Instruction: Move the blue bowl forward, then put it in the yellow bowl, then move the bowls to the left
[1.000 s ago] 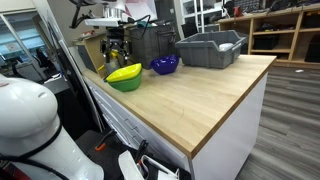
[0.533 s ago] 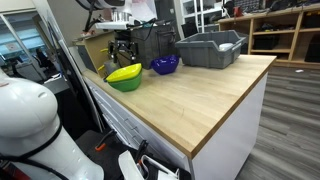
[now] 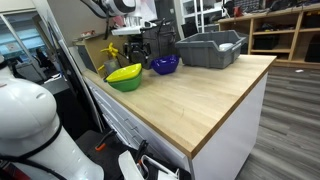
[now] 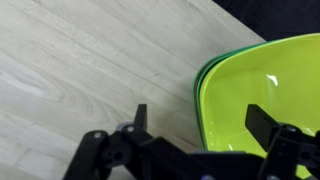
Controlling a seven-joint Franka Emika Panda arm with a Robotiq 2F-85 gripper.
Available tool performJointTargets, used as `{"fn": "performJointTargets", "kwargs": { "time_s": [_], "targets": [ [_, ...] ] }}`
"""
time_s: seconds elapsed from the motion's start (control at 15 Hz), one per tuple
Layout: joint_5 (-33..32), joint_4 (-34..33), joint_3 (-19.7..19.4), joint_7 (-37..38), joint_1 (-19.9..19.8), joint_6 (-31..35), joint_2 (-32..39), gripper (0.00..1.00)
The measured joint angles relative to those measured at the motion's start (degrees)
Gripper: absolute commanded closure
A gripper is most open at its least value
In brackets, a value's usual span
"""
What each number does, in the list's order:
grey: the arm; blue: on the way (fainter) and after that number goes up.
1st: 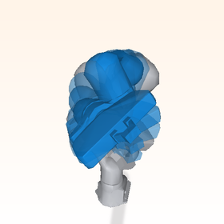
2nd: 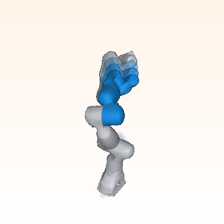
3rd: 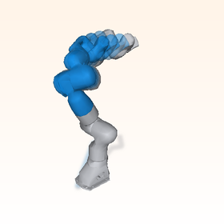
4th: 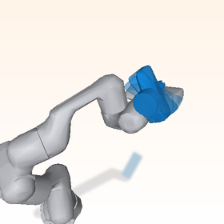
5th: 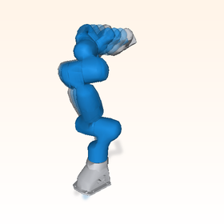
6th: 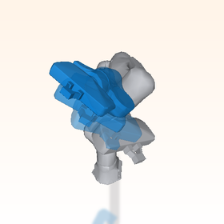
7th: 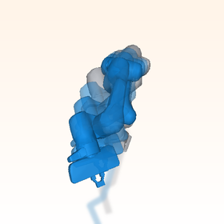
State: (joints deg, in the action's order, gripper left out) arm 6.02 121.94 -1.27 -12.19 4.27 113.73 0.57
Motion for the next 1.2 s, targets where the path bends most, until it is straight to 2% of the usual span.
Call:
{"fn": "performJointTargets", "kwargs": {
  "time_s": [0.6, 1.2],
  "targets": [
    [-0.25, -9.37, 0.0, 0.56, -2.51, 11.7, 11.76, 0.0],
    [-4.53, -17.43, -0.1, 8.39, -2.55, 21.6, 21.9, 0.0]
  ]
}}
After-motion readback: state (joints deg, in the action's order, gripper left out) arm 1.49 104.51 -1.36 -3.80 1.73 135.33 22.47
